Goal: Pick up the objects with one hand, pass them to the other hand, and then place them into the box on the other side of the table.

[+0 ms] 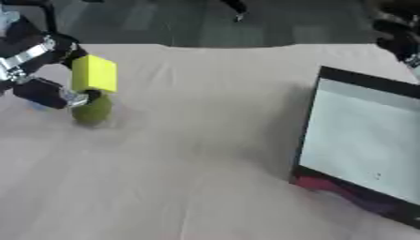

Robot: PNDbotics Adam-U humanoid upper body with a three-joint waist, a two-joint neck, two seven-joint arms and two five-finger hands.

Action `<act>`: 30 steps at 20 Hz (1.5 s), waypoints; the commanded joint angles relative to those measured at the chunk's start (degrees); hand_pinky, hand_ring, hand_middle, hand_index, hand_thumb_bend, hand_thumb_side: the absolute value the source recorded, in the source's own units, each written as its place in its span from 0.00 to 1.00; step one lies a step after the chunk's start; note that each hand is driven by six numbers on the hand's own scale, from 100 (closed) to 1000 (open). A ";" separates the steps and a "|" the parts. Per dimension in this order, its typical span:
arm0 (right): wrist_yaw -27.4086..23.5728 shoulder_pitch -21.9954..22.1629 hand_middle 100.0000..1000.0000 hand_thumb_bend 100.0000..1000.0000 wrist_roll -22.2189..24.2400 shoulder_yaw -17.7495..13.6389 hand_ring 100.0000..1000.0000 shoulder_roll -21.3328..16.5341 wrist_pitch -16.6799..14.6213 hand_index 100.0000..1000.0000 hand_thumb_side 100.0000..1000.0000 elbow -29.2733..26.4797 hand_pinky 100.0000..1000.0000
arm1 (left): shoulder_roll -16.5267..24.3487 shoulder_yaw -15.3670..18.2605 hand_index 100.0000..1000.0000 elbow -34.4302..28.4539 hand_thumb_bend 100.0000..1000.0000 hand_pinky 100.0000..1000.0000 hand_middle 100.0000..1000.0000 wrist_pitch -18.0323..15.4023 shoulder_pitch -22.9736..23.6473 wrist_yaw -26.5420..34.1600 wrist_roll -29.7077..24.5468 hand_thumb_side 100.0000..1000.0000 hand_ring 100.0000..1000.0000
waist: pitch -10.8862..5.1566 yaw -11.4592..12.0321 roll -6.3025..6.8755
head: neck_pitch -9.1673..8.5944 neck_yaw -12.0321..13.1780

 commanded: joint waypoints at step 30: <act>21.01 -17.10 1.00 0.22 15.57 15.05 1.00 1.43 2.06 0.98 0.28 -1.18 0.98 | -18.15 -4.04 0.44 -0.14 0.00 0.69 0.37 -3.27 3.58 -9.27 12.84 0.14 0.54 | -3.35 -0.24 -2.54 | 1.92 -3.08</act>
